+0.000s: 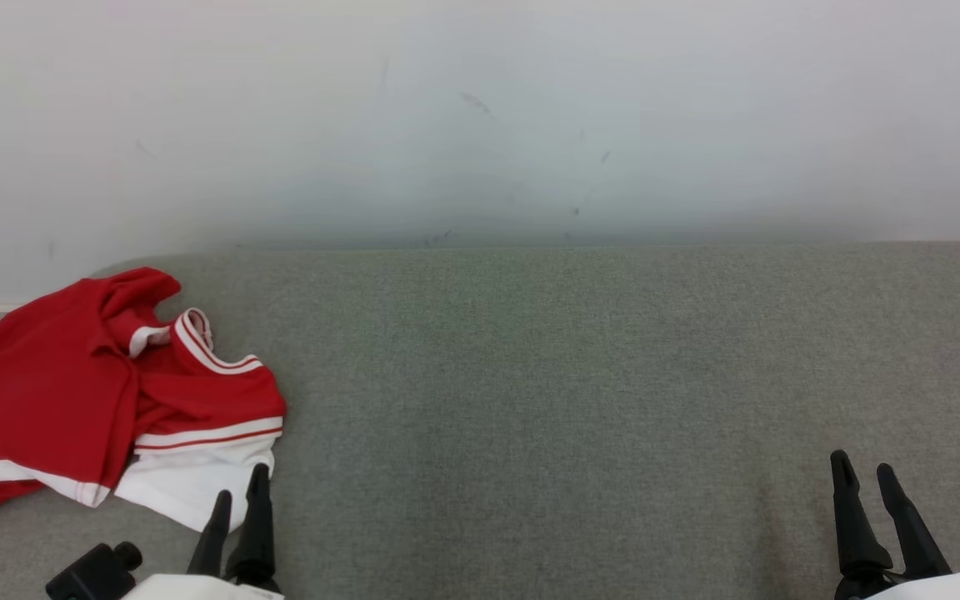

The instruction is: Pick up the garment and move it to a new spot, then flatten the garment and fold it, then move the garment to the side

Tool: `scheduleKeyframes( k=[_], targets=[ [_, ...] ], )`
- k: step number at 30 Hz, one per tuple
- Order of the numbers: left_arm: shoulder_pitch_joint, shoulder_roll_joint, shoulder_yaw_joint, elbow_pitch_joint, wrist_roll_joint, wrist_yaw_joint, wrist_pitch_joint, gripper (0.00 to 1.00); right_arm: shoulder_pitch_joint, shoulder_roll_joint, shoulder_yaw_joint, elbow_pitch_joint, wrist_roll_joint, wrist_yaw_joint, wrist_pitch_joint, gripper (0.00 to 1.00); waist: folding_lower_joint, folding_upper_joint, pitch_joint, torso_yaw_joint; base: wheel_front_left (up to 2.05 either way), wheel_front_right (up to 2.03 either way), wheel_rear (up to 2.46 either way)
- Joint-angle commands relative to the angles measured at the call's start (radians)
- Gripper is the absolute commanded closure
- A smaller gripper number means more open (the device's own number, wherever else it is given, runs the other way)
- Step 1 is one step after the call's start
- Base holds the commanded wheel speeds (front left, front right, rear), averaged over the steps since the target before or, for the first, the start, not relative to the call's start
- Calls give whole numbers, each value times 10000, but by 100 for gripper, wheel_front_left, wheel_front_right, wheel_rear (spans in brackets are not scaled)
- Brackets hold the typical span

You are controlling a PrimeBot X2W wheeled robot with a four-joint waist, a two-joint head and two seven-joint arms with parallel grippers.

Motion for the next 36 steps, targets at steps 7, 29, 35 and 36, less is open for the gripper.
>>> scheduleKeyframes(
  k=[7, 29, 35, 36],
  targets=[
    [44, 97, -86, -58, 1262, -27, -285, 0, 45, -137, 39, -88, -1005, 6, -285, 0, 0, 0, -5, 10, 0, 0, 0],
    [260, 246, -257, 17, 4138, -47, -849, 0, 212, -156, -19, 132, -3095, 8, -842, 0, 0, 0, -59, 65, 0, 0, 0],
    [288, 272, -272, 92, 4702, -40, -974, 0, 245, -143, -42, 210, -3494, 8, -993, 0, 0, 0, -79, 77, 0, 0, 0],
    [288, 272, -272, 92, 4702, -40, -974, 0, 245, -143, -42, 210, -3494, 8, -993, 0, 0, 0, -79, 77, 0, 0, 0]
  ],
)
